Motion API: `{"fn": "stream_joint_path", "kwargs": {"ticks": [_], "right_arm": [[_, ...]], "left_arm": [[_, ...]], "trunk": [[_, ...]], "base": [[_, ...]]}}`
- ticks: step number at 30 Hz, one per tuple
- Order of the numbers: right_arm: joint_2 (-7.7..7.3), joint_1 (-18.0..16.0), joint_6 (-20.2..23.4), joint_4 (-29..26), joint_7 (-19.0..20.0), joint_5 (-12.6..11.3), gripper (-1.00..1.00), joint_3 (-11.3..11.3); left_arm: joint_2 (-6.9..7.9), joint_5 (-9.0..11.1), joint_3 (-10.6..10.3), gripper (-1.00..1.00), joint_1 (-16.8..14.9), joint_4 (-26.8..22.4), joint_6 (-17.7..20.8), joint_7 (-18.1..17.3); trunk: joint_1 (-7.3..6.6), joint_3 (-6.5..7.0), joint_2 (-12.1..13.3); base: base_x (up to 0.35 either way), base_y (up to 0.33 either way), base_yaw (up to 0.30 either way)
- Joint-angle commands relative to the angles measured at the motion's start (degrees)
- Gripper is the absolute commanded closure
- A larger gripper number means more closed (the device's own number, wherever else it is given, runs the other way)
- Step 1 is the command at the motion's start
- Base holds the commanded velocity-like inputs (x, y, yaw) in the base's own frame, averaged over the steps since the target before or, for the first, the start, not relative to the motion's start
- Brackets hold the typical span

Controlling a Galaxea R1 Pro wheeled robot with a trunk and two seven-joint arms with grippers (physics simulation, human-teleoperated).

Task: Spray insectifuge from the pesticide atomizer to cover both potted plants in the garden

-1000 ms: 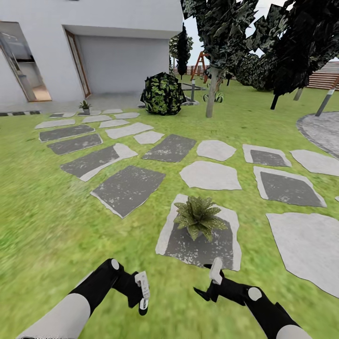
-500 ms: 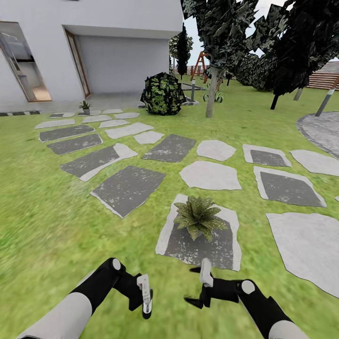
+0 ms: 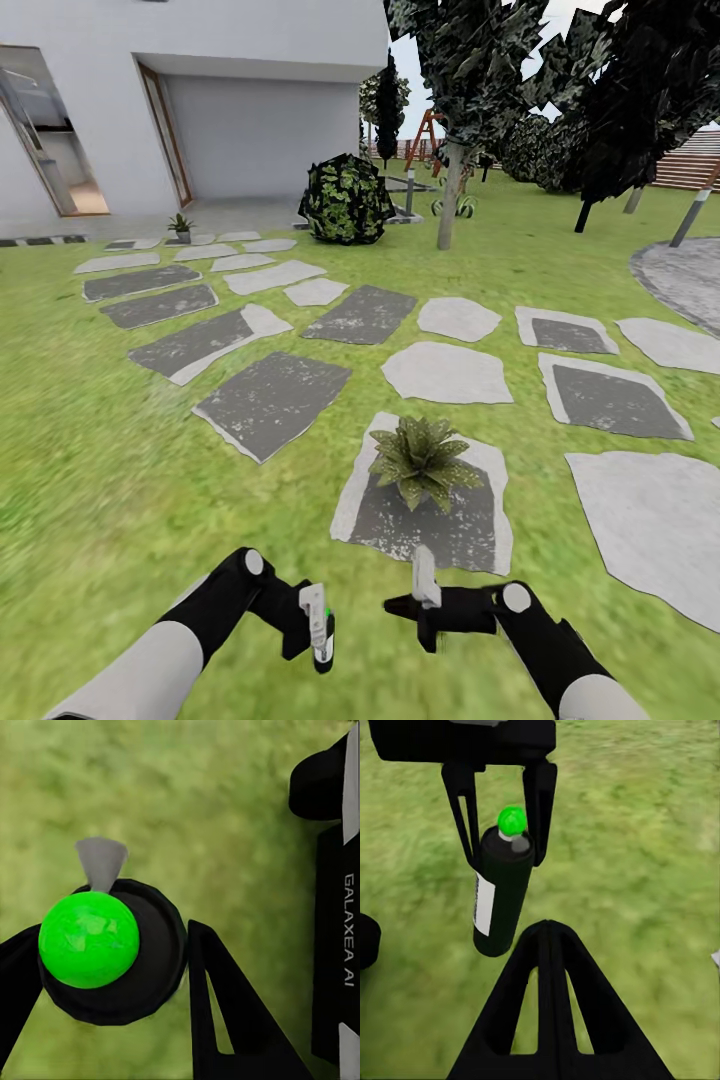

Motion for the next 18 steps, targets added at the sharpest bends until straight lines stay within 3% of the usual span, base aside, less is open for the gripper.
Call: {"fn": "stream_joint_path", "kwargs": {"ticks": [1,6,18], "right_arm": [[0.17,0.0,-0.1,-0.2,0.1,0.3,1.00,0.1],[0.37,-0.1,0.1,-0.4,0.2,0.2,1.00,0.0],[0.38,-0.1,0.1,-0.2,0.2,0.3,1.00,-0.1]], "left_arm": [[-0.14,-0.3,0.0,1.00,0.0,-0.1,-0.6,-0.2],[-0.67,-0.2,0.1,1.00,0.0,-0.1,-2.4,-0.2],[-4.18,-0.1,0.2,1.00,-0.1,-0.1,-2.8,-0.1]], "trunk": [[-0.01,-0.05,0.0],[-0.01,-0.05,0.0],[-0.01,-0.05,0.0]], "base": [[0.000,0.000,0.000],[0.000,0.000,0.000],[0.000,0.000,0.000]]}}
